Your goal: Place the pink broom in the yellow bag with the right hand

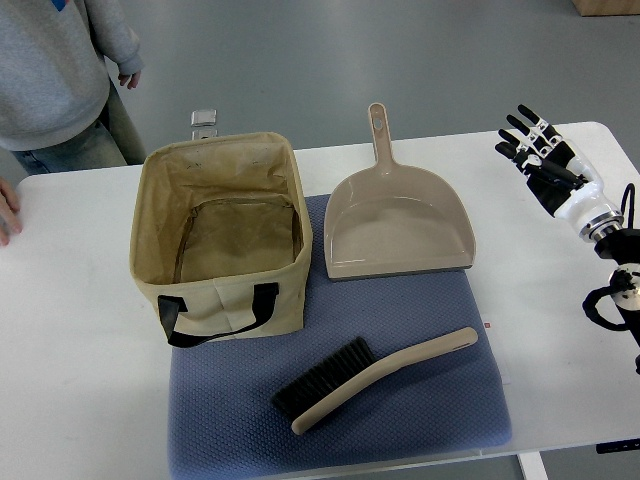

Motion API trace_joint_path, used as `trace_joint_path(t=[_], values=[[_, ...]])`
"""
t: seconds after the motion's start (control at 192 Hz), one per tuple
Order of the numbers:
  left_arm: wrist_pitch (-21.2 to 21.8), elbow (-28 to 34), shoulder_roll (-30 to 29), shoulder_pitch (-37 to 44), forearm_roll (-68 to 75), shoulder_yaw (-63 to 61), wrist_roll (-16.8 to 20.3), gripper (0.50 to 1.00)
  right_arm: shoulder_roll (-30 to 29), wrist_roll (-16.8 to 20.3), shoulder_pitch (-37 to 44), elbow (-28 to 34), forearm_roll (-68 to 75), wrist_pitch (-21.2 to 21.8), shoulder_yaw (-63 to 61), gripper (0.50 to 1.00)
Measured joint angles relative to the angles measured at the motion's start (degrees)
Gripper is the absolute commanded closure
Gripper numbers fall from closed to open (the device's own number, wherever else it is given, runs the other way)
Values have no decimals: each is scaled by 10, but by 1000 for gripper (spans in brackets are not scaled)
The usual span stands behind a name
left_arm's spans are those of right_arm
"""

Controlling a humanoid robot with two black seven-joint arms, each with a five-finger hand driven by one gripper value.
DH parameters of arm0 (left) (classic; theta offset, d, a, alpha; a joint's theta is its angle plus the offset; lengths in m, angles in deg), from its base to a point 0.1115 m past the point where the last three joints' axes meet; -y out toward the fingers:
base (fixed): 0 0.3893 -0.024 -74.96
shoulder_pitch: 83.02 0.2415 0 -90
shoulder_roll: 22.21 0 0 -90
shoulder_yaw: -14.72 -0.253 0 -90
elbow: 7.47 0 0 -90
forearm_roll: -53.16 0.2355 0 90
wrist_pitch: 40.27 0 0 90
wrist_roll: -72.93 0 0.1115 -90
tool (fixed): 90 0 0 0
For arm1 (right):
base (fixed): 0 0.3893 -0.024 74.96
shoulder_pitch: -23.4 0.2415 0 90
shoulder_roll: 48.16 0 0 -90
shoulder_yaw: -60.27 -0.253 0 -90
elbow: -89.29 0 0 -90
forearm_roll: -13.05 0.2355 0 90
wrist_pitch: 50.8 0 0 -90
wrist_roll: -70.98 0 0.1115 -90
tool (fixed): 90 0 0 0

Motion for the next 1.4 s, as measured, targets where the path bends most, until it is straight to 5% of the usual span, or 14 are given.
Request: trace_joint_path(t=[1.399], values=[[0,2,0,2,1,-1,-1,500,-4,-2,0,3,-3,0,2,572]])
